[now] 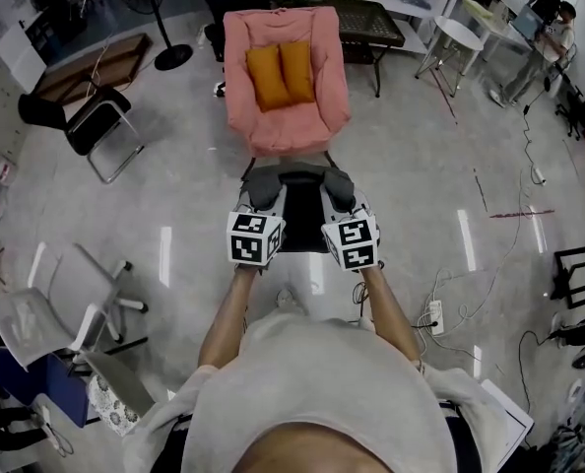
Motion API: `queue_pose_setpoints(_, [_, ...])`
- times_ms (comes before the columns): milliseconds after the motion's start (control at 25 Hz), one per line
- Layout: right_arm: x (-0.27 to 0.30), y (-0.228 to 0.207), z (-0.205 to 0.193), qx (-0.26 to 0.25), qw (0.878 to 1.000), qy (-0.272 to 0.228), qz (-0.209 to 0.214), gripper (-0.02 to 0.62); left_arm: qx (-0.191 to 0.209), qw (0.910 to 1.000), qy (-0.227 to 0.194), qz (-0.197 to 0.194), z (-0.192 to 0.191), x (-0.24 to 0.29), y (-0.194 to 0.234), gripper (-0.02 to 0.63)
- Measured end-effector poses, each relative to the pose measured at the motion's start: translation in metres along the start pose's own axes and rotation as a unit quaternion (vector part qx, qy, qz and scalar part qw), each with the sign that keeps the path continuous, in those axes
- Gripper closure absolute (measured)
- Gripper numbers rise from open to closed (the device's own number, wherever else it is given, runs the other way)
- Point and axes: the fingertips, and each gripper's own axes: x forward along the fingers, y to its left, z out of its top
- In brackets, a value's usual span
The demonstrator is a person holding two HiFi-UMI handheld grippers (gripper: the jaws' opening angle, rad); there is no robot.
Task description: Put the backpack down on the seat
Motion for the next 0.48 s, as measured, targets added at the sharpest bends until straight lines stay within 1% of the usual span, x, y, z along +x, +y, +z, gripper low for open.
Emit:
queue_pose_setpoints(240, [0.062,-0.005,0.024,0.001,1.0,-0.001,-0.006,0.575,0.005,1.0,-0.002,-0.006,0.024,0.033,0.055,0.563])
queue_pose_setpoints(480, [0.1,-0.008,0.031,0.006,1.0,0.004,-0.011,0.575,0.008,0.9999,0.001,-0.014,0.034,0.058,0.088,0.563])
